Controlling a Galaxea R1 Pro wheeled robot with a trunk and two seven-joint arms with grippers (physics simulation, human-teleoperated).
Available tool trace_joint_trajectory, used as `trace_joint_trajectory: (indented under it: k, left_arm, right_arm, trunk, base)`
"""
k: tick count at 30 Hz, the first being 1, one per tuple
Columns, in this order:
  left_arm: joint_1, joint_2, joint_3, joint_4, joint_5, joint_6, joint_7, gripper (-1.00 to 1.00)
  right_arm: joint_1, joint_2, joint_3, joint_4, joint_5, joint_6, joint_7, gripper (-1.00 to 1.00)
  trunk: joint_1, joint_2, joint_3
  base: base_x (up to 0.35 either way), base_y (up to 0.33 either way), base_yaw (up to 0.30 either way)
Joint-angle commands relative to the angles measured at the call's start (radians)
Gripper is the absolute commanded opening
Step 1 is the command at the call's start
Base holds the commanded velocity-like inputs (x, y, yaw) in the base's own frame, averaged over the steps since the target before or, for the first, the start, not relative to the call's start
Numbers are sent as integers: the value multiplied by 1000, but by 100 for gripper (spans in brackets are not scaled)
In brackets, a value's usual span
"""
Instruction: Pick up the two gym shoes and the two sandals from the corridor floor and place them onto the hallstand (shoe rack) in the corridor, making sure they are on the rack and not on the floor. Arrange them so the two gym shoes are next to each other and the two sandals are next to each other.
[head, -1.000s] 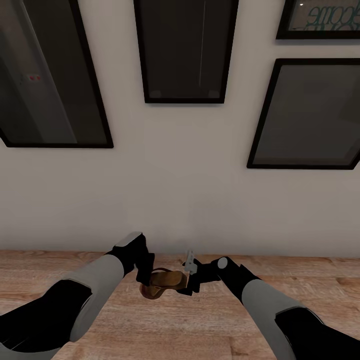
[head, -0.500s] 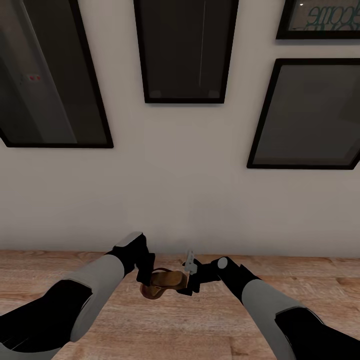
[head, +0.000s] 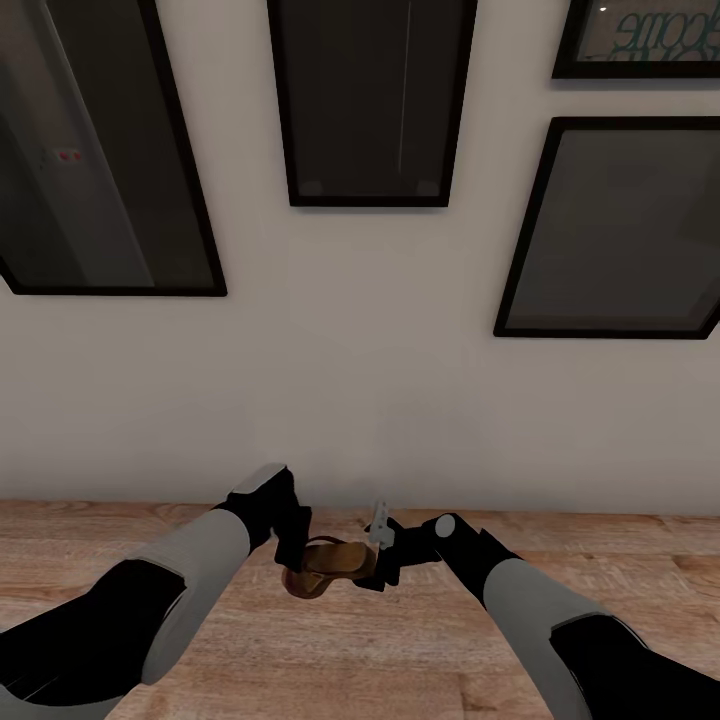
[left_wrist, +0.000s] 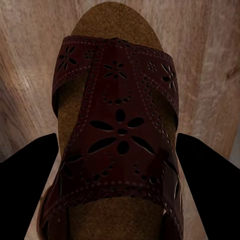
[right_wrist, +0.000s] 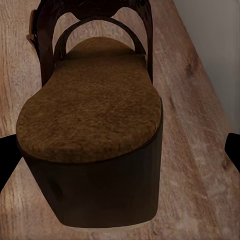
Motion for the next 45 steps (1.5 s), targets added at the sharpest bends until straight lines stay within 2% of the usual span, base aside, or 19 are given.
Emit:
trace_joint_trajectory:
  k: [1,2,3,45]
  left_arm:
    - [0,0,0,0,0,0,0,-100]
    - [0,0,0,0,0,0,0,-100]
    - [0,0,0,0,0,0,0,-100]
    - [0,-1,-1,0,0,2,0,-100]
  right_arm:
    - [0,0,0,0,0,0,0,100]
    - [0,0,0,0,0,0,0,100]
    - [0,0,0,0,0,0,0,-100]
    - [0,0,0,0,0,2,0,-100]
  trunk:
    - [0,0,0]
    - [0,0,0]
    - [0,0,0]
    - [0,0,0]
  base:
    - [0,0,0]
    - [0,0,0]
    - [0,0,0]
    - [0,0,0]
